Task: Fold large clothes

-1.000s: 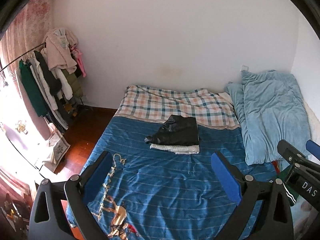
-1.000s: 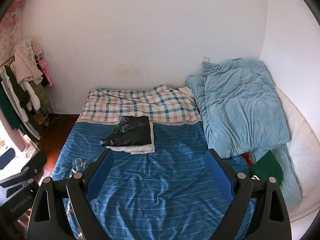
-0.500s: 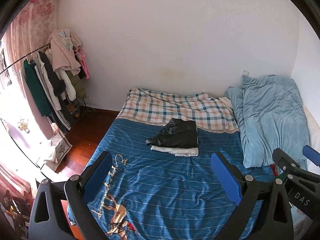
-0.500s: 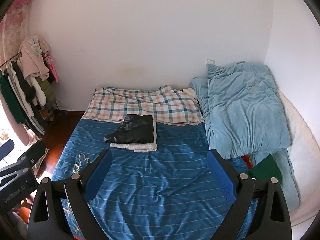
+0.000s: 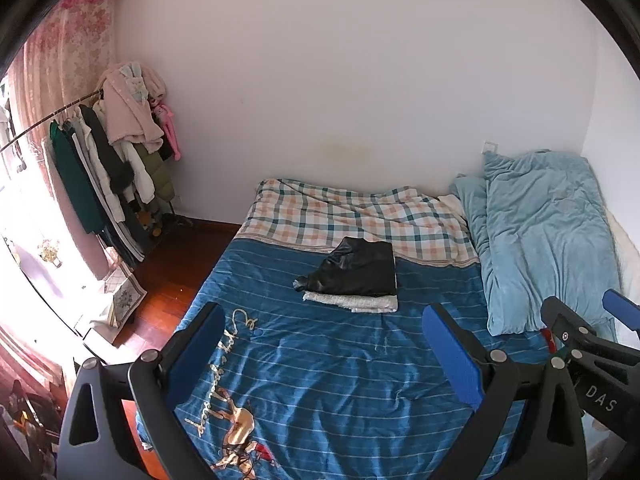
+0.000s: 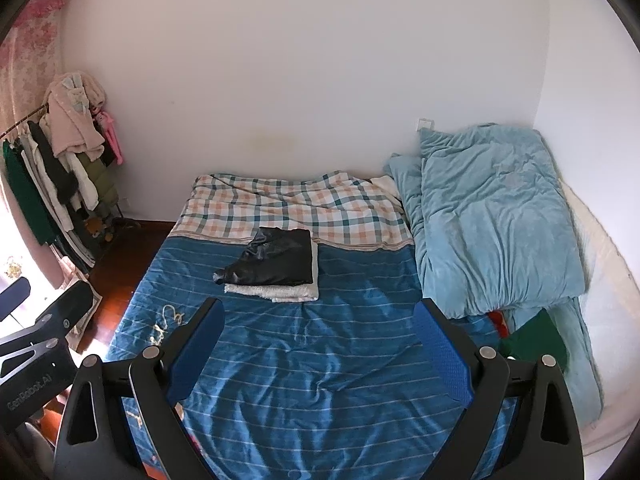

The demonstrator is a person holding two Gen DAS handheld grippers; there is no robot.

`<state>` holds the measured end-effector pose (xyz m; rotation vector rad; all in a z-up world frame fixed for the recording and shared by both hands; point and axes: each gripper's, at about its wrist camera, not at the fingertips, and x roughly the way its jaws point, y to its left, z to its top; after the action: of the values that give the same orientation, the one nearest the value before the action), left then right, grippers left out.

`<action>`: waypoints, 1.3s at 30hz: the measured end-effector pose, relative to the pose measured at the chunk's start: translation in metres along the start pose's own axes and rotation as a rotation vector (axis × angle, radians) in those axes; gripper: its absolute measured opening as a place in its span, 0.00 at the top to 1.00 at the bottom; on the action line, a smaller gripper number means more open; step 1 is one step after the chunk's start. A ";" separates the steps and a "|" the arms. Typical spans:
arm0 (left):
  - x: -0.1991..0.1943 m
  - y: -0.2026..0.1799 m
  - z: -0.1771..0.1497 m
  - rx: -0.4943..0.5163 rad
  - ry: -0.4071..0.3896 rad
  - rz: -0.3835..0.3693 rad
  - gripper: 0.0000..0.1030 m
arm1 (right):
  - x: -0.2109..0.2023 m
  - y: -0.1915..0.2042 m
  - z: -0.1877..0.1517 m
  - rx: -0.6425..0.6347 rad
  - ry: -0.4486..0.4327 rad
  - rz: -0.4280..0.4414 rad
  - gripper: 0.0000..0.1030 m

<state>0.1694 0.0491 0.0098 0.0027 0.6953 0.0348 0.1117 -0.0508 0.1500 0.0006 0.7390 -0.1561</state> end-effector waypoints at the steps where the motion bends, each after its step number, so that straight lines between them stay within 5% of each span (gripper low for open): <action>1: 0.000 0.000 0.000 0.002 0.000 0.000 0.02 | 0.000 -0.001 -0.001 0.003 0.002 0.003 0.06; 39: -0.003 0.002 0.004 0.005 -0.009 0.004 0.02 | 0.004 -0.009 0.002 -0.007 -0.016 -0.008 0.06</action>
<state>0.1701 0.0513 0.0148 0.0088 0.6866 0.0375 0.1148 -0.0608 0.1495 -0.0101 0.7240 -0.1609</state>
